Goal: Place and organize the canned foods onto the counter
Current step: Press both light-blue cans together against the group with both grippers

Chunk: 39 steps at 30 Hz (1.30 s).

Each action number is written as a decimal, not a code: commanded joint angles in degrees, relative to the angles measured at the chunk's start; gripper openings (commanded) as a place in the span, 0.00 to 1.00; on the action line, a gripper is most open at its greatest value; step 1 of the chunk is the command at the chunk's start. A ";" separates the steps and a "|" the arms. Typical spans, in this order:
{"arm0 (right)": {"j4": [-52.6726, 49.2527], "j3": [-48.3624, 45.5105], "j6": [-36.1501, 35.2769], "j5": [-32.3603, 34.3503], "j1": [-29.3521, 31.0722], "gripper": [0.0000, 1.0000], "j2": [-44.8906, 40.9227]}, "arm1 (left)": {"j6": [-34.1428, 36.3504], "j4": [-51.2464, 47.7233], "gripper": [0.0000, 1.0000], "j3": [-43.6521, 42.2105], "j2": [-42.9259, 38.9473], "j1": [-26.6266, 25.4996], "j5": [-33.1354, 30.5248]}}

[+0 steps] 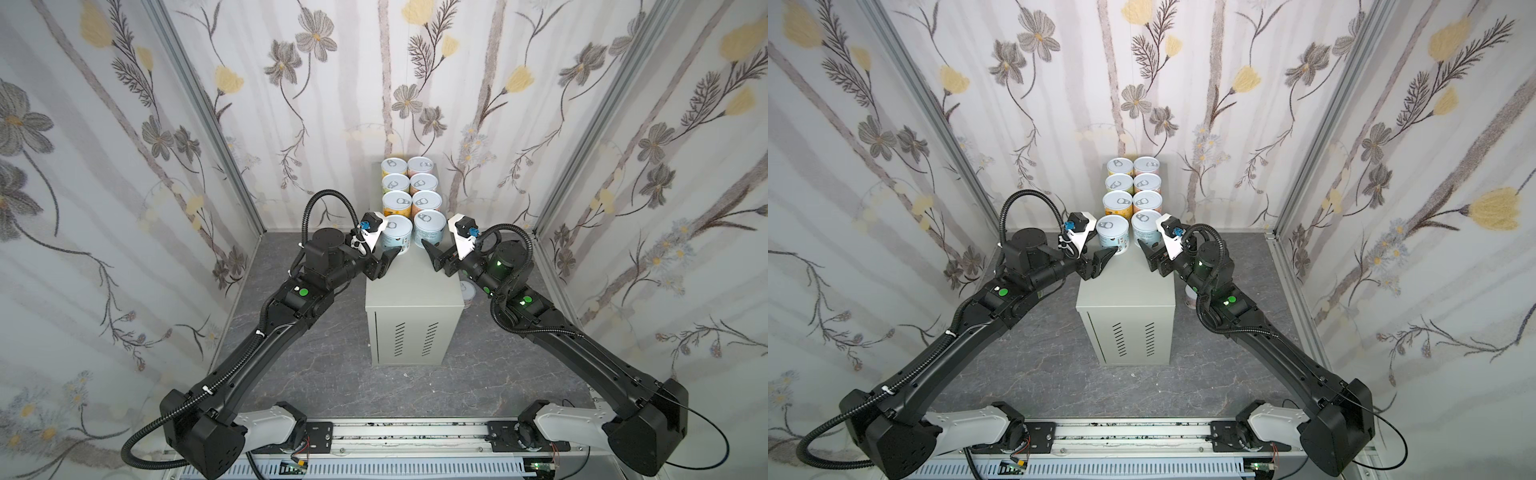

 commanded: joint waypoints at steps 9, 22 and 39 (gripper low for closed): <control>-1.56 -0.03 -1.29 -2.34 -0.81 0.78 1.02 | 0.17 2.43 0.68 1.40 0.41 0.17 0.04; -1.90 0.23 -1.10 -3.07 -1.63 0.77 1.90 | 0.00 2.85 0.67 1.60 1.98 0.17 -0.23; -1.72 0.57 -0.29 -3.59 -2.39 0.74 3.09 | 0.08 2.57 0.66 2.08 2.60 0.17 -0.99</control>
